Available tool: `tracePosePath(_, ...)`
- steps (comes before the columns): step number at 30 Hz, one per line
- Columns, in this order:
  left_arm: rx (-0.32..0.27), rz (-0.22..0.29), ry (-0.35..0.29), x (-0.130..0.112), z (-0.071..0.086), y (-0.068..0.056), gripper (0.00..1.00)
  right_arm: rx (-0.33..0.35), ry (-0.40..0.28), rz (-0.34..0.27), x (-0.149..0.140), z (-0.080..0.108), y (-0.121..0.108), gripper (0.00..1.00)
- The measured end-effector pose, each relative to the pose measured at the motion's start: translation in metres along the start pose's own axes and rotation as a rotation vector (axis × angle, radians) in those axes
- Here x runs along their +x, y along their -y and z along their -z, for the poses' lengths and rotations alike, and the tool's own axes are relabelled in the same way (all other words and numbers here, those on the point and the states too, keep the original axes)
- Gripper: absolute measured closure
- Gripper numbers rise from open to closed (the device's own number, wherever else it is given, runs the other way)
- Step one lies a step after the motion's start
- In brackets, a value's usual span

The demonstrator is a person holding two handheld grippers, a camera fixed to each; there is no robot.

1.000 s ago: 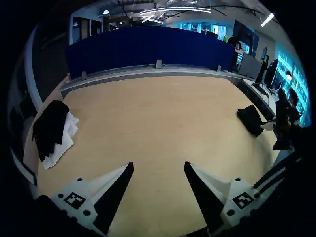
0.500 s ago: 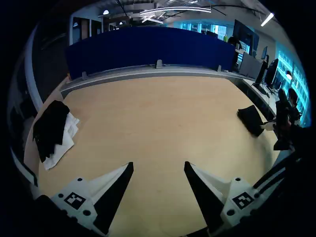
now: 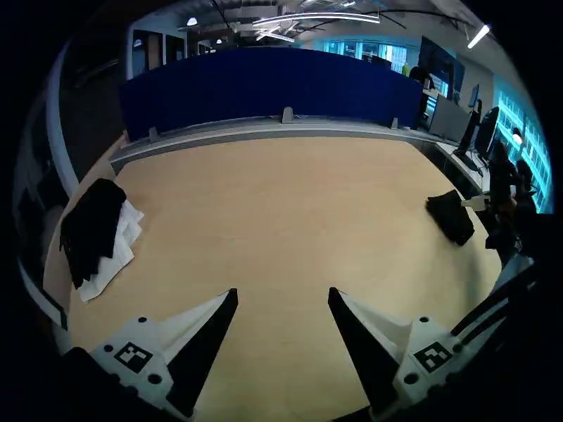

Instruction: Fold towel

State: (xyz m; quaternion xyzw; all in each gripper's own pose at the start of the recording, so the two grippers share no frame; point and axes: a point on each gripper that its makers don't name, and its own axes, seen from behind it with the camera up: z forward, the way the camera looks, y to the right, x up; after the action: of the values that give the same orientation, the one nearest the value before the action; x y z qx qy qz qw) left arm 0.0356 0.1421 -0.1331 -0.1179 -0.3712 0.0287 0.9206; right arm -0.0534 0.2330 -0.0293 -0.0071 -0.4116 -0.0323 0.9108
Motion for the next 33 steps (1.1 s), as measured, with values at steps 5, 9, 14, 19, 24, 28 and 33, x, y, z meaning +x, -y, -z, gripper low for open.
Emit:
tracePosePath(5, 0.017, 0.012, 0.006, -0.003, 0.001, 0.004, 0.05, 0.02, 0.005, 0.023, 0.012, -0.018, 0.007, 0.03)
tracePosePath(9, 0.033, 0.021, 0.01, -0.005, 0.002, 0.008, 0.05, 0.025, 0.026, 0.031, 0.013, -0.033, 0.009, 0.03)
tracePosePath(14, 0.05, 0.03, 0.016, -0.008, 0.005, 0.012, 0.05, 0.011, 0.068, 0.032, 0.006, -0.051, 0.004, 0.03)
tracePosePath(19, 0.059, 0.036, 0.02, -0.012, 0.006, 0.015, 0.05, 0.002, 0.082, 0.022, 0.003, -0.06, 0.002, 0.03)
tracePosePath(24, 0.06, 0.04, 0.02, -0.013, 0.007, 0.017, 0.04, -0.003, 0.071, 0.015, 0.006, -0.053, 0.002, 0.03)
tracePosePath(28, 0.056, 0.043, 0.012, -0.011, 0.006, 0.02, 0.04, -0.008, 0.036, 0.007, 0.009, -0.035, 0.006, 0.03)
tracePosePath(33, 0.043, 0.045, 0.001, -0.008, 0.004, 0.022, 0.04, -0.011, 0.004, -0.009, 0.006, -0.011, 0.01, 0.03)
